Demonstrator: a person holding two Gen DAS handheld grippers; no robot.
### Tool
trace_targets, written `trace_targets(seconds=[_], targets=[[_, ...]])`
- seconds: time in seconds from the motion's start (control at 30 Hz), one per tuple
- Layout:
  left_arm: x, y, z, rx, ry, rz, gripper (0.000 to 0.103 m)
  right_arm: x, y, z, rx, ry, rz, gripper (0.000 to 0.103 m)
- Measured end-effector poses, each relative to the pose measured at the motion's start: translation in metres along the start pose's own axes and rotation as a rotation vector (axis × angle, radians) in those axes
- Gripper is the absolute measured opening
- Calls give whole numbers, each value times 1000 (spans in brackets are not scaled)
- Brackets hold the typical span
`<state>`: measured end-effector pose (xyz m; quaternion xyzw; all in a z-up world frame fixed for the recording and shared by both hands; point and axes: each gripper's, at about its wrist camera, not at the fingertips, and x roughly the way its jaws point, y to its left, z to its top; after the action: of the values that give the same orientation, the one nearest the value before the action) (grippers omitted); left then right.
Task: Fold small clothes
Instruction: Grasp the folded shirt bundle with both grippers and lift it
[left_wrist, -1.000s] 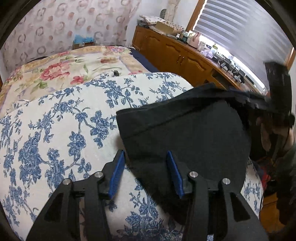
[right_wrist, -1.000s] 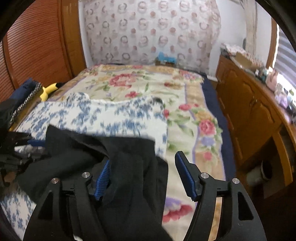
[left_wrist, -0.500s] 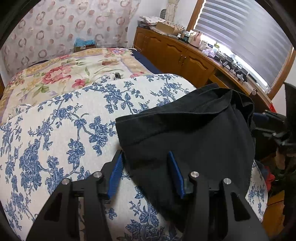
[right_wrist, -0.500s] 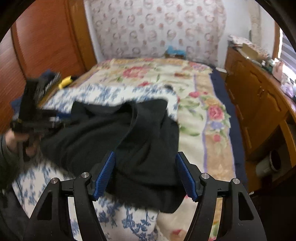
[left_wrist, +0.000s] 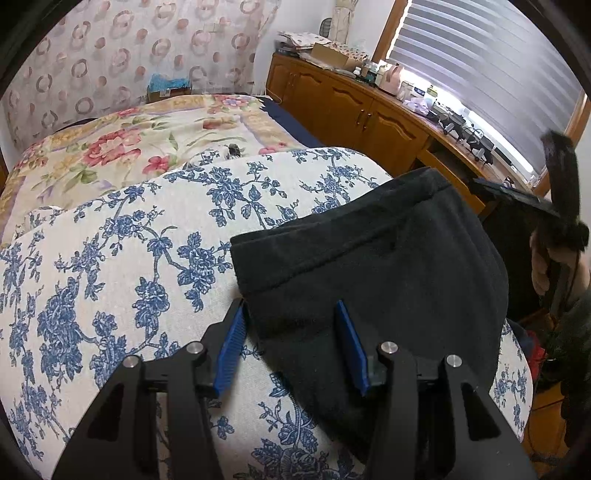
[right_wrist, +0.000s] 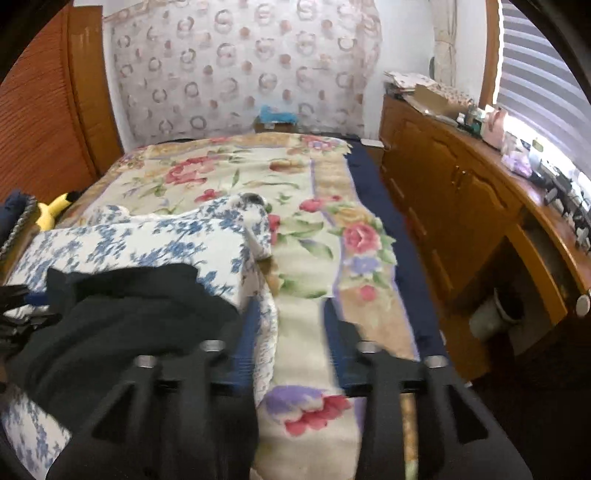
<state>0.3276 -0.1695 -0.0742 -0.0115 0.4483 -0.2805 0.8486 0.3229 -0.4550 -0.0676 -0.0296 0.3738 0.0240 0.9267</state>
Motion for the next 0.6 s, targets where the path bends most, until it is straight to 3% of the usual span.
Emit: trace_targets(seconds=[0.07, 0.13, 0.2, 0.27, 0.4, 0.6], targets=[[0, 1, 2, -9, -1, -6, 49, -9, 3, -11, 19, 5, 44, 50], [1, 0, 3, -11, -2, -14, 48, -14, 6, -24, 42, 12, 142, 60], [2, -1, 3, -12, 3, -32, 41, -9, 14, -33, 58, 56, 227, 62], [2, -4, 5, -7, 3, -35, 37, 2, 19, -38, 67, 94, 270, 62], [3, 0, 6, -24, 11, -86, 12, 15, 21, -36, 127, 126, 364, 62], [-15, -8, 10, -13, -33, -149, 7, 12, 29, -34, 115, 122, 422, 63]])
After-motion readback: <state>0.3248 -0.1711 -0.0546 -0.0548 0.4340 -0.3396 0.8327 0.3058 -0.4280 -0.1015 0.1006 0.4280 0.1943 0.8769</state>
